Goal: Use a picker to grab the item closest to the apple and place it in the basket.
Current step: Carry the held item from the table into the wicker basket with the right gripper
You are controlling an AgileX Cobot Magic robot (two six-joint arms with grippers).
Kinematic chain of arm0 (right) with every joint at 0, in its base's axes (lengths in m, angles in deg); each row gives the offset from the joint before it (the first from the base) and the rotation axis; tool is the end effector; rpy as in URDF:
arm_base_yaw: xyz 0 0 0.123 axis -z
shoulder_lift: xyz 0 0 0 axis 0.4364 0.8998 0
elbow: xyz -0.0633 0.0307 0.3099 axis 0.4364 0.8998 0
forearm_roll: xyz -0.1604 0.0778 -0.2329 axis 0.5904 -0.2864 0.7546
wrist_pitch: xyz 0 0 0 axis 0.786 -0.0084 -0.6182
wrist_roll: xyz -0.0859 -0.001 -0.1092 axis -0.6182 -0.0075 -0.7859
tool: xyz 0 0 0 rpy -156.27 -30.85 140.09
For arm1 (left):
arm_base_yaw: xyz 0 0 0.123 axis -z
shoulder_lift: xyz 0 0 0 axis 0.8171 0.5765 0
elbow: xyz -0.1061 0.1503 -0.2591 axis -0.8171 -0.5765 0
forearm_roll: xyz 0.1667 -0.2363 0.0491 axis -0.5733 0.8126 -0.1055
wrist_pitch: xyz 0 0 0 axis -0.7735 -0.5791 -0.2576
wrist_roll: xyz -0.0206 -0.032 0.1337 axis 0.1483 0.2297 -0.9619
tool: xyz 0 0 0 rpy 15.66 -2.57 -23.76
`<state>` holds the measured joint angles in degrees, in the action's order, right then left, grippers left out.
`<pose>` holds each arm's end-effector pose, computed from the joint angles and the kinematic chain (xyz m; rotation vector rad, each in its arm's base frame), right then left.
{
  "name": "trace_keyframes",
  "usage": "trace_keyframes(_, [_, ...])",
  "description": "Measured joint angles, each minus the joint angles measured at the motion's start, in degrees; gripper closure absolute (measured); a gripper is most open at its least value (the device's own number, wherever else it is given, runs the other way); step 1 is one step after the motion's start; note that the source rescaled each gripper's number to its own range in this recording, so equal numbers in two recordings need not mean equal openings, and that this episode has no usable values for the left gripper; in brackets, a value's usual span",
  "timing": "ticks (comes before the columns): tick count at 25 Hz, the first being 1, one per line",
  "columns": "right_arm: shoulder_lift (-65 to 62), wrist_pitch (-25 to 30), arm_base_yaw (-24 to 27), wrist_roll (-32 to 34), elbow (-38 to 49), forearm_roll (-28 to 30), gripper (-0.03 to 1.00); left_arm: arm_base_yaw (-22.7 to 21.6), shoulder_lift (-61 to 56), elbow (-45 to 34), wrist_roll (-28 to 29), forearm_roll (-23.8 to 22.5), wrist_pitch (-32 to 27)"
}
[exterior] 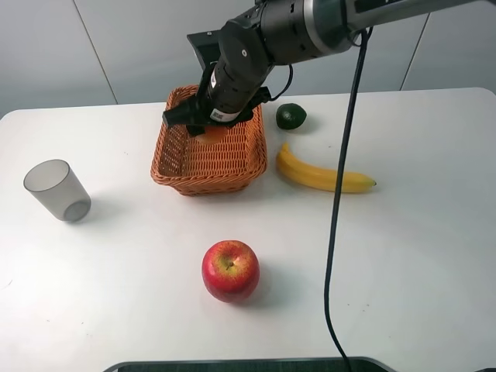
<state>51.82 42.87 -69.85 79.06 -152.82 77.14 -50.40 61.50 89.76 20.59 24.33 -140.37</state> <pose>0.3942 0.3706 0.1247 -0.6046 2.5048 0.3405 0.0364 -0.0228 0.2777 0.2402 2.0339 -0.1505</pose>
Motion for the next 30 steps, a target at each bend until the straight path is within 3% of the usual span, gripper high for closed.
trace_keyframes(16, [2.70,-0.90,0.00,0.00,0.00,0.12,0.96,0.00,0.00,0.00,0.00,0.00,0.00])
trace_keyframes(17, [2.70,-0.91,0.00,0.00,0.00,0.12,0.93,0.00,0.00,0.00,0.00,0.00,0.00])
trace_keyframes(18, [2.70,-0.78,0.00,0.00,0.00,0.12,0.72,0.00,0.00,0.00,0.00,0.00,0.00])
trace_keyframes(20, [2.70,-0.32,0.00,0.00,0.00,0.12,0.16,0.00,0.00,0.00,0.00,0.00,0.00])
trace_keyframes(21, [2.70,-0.16,0.00,0.00,0.00,0.12,0.07,0.00,0.00,0.00,0.00,0.00,0.00])
trace_keyframes(24, [1.55,0.09,0.00,0.00,0.00,0.12,-0.02,0.00,0.00,0.00,0.00,0.00,0.00])
trace_keyframes(30, [-3.03,2.04,0.00,0.00,0.00,0.12,-0.03,0.00,0.00,0.00,0.00,0.00,0.00])
